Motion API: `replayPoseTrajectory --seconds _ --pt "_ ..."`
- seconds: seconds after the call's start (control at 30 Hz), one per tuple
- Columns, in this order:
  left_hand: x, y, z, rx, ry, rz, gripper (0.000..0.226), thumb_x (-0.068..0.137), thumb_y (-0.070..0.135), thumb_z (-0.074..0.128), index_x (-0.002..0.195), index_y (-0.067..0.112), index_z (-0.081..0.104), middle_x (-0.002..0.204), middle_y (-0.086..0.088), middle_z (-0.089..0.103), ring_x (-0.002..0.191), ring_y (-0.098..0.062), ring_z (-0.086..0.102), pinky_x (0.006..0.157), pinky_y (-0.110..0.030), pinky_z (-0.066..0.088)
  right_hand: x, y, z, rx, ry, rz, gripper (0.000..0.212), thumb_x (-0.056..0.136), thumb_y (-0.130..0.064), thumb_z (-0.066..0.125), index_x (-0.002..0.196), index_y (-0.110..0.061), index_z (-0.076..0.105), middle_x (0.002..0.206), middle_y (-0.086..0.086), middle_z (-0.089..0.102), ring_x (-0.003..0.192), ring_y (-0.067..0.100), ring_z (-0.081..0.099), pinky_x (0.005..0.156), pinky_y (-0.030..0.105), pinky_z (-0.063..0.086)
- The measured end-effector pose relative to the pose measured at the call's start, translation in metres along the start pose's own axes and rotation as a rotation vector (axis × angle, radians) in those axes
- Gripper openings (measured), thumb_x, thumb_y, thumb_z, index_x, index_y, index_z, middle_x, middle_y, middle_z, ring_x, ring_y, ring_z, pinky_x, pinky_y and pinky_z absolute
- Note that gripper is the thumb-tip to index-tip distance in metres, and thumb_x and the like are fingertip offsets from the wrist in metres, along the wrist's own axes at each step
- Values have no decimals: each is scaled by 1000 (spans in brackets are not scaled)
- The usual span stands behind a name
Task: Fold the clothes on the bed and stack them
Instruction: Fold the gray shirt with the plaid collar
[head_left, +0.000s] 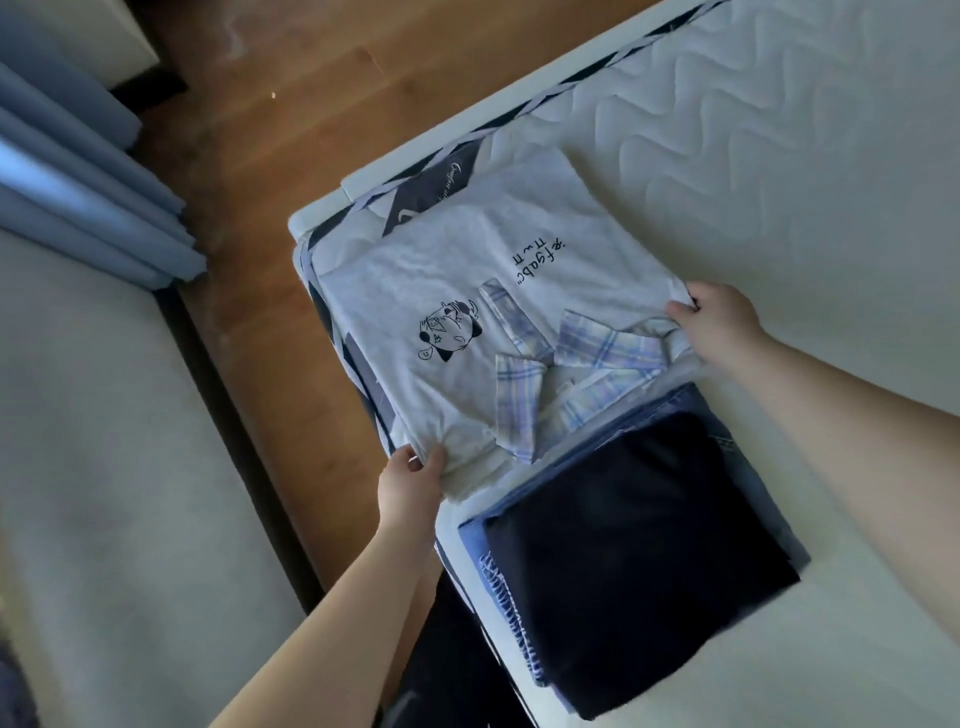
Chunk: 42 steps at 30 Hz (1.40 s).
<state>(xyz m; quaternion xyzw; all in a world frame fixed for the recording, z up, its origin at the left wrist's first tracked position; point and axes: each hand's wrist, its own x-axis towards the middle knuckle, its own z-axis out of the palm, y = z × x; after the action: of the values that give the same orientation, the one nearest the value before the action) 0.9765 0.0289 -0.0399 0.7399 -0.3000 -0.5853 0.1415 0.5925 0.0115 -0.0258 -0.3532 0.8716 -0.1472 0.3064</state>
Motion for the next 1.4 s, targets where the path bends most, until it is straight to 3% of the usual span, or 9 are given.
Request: replayPoseTrajectory --seconds 0.3,0.5,0.6,0.7,0.8,1.03,1.17,1.3,1.4 --pt "11 -13 5 151 -42 -29 21 89 30 68 99 13 60 104 -10 68 87 -30 70 80 -49 59 -13 34 18 -67 31 3 16 94 -17 59 89 -3 65 89 17 68 81 30 58 62 30 30" --pt "12 3 -7 282 -21 18 38 89 40 68 116 18 53 98 1 65 78 -18 68 79 -44 60 -12 28 18 -43 69 42 20 93 -15 55 108 -5 64 104 14 67 100 34 60 71 28 34" --pt "17 14 -8 135 -29 -18 34 90 43 65 112 21 53 100 1 66 87 -18 67 81 -36 58 -18 23 26 78 52 132 31 94 -30 57 116 -8 58 96 7 60 85 27 56 67 27 32" --pt "24 21 -6 12 -20 -42 22 94 31 63 109 16 58 100 -1 67 88 -17 67 67 -29 56 -20 23 35 161 95 175 20 89 -23 60 104 -10 62 85 4 59 70 21 51 52 26 32" --pt "29 15 -8 -22 -22 -12 14 95 28 63 104 17 62 95 -1 70 83 -18 69 58 -25 55 -17 31 34 241 202 158 3 88 -15 64 89 -14 66 78 2 62 70 20 54 59 27 36" --pt "32 13 -14 97 -12 -6 32 89 34 69 113 15 58 98 -2 69 86 -21 68 70 -32 55 -20 33 34 4 80 171 5 92 -14 57 91 -10 60 83 10 60 77 27 54 53 27 31" --pt "32 40 -25 286 282 314 24 88 35 61 105 24 49 93 1 56 85 -24 59 66 -34 50 -19 -2 33 -63 236 246 40 92 -18 52 131 -13 52 130 18 52 116 38 48 93 42 41" --pt "53 74 -20 691 290 839 31 92 18 57 123 15 53 120 -3 56 116 -23 51 100 -33 38 -9 -62 51 -110 274 -81 51 92 -17 55 142 -12 44 143 17 44 127 39 41 101 44 34" --pt "82 110 -4 1014 167 1002 54 97 20 43 149 18 30 158 -3 27 149 -21 15 120 -39 9 3 -106 80 -192 187 -362 54 96 -20 52 146 -8 38 152 13 37 139 33 33 111 44 28"
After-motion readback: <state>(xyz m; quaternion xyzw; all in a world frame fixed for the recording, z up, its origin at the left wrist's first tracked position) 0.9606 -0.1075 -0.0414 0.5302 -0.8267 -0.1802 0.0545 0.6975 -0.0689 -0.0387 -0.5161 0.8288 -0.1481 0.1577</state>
